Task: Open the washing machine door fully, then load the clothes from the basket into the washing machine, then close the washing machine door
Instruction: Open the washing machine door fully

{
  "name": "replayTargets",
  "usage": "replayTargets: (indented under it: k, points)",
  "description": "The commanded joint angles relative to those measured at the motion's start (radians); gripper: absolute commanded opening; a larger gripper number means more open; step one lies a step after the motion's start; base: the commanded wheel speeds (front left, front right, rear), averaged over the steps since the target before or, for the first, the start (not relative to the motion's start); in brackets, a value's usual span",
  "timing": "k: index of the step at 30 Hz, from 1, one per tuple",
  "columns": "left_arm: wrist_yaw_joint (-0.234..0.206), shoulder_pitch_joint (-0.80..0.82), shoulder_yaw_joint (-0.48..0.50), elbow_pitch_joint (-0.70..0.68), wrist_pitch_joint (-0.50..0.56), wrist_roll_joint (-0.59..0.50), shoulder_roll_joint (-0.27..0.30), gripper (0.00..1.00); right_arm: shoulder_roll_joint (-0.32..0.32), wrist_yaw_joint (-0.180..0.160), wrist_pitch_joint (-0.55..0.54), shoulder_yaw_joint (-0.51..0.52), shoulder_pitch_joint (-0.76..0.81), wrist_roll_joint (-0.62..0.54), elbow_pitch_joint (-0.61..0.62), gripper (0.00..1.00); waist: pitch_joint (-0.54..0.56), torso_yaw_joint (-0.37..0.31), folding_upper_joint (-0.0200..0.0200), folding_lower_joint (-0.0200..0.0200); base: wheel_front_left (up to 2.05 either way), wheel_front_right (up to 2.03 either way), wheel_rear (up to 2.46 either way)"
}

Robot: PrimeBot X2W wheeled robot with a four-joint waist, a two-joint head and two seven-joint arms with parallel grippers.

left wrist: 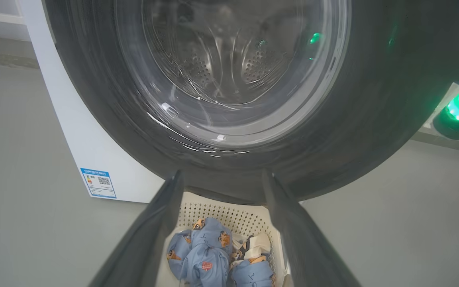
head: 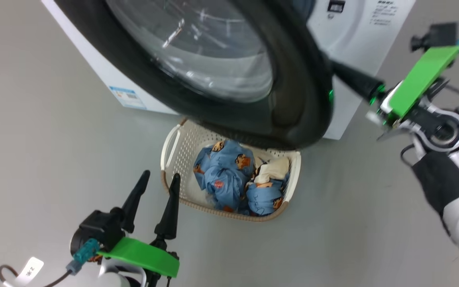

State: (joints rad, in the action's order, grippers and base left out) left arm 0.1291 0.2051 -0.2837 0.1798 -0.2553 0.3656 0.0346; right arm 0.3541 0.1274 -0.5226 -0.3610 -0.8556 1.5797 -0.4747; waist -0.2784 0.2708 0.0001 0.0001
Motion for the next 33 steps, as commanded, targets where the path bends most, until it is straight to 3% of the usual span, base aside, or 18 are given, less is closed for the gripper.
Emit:
replayTargets:
  k: [1,18,33]
  points:
    - [0.002,-0.007,0.036,-0.018,-0.006,-0.014,0.016,1.0,-0.031,0.003,-0.013,-0.027,0.024,0.01,0.043,0.0,0.026,-0.013,-0.0001,0.0,0.0,0.0,0.0]
    - [0.002,-0.095,0.068,-0.026,-0.006,-0.047,0.016,1.0,-0.113,0.003,-0.059,-0.116,0.201,0.008,0.165,0.0,0.132,-0.009,-0.0001,0.0,0.0,0.0,0.0]
    - [0.002,-0.129,0.078,-0.029,-0.006,-0.058,0.016,1.0,-0.196,0.003,-0.079,-0.182,0.28,0.0,0.202,0.0,0.188,0.025,-0.0001,0.0,0.0,0.0,0.0]
